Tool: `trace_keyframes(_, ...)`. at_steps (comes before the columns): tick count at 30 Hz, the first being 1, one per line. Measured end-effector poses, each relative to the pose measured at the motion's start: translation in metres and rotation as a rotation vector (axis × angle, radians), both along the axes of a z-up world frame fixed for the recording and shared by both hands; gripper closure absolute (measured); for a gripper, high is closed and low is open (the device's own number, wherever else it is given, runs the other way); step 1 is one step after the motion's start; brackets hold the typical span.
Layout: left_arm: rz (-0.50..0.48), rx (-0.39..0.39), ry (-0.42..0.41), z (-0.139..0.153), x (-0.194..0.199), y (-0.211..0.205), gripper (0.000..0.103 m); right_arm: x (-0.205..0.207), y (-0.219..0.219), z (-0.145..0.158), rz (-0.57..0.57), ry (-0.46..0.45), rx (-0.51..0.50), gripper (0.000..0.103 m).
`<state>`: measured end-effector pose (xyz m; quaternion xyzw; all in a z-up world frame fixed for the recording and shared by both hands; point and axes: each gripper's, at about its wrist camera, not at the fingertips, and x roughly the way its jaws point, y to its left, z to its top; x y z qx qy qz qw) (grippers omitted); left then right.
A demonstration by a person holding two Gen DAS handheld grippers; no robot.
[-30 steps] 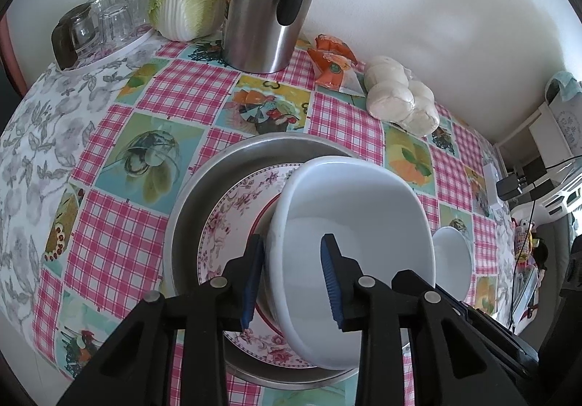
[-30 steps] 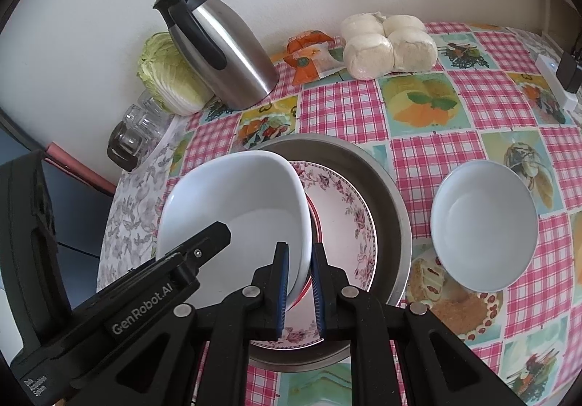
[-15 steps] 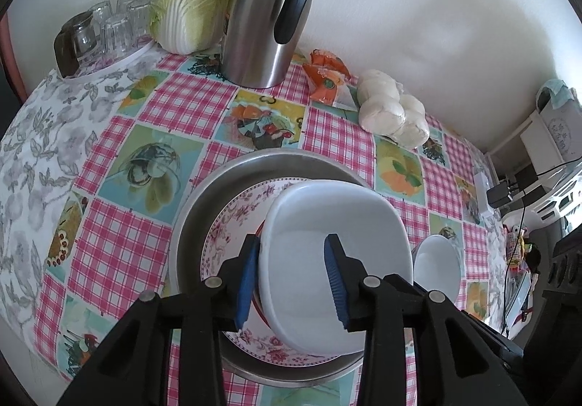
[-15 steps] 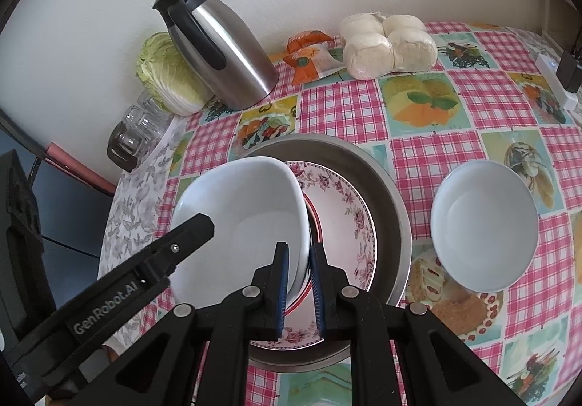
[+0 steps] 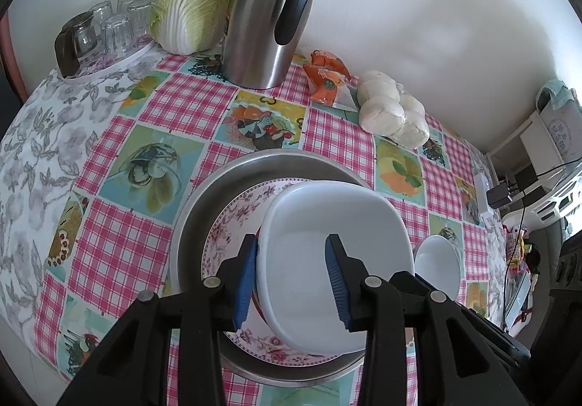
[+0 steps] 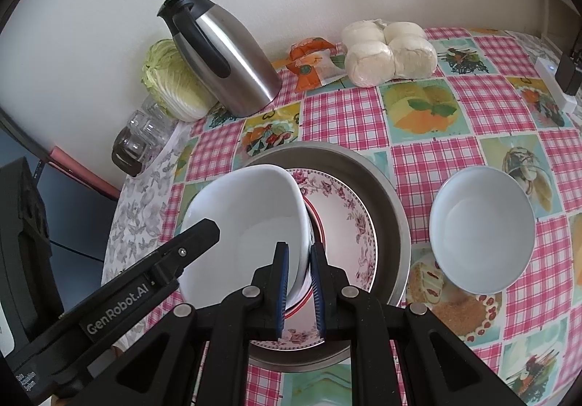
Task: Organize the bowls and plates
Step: 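Lower the white square bowl into the red-rimmed bowl with both tools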
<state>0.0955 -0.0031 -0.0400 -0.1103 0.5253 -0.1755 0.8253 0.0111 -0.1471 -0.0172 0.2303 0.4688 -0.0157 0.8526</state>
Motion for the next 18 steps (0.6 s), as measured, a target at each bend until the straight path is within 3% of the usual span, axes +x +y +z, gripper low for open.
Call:
trace_keyframes(10,0.016,-0.009,-0.041,0.015,-0.003,0.006,0.064,-0.005,0.000,0.013,-0.005,-0.037,-0.027,0.088)
trace_keyframes(16,0.046,0.005,-0.069,0.022,-0.004,0.014,0.056,-0.009,0.002,0.024,-0.010,-0.067,-0.053,0.088)
trace_keyframes(18,0.060,0.016,-0.071,0.022,-0.004,0.017,0.052,-0.009,0.001,0.024,-0.017,-0.064,-0.063,0.081)
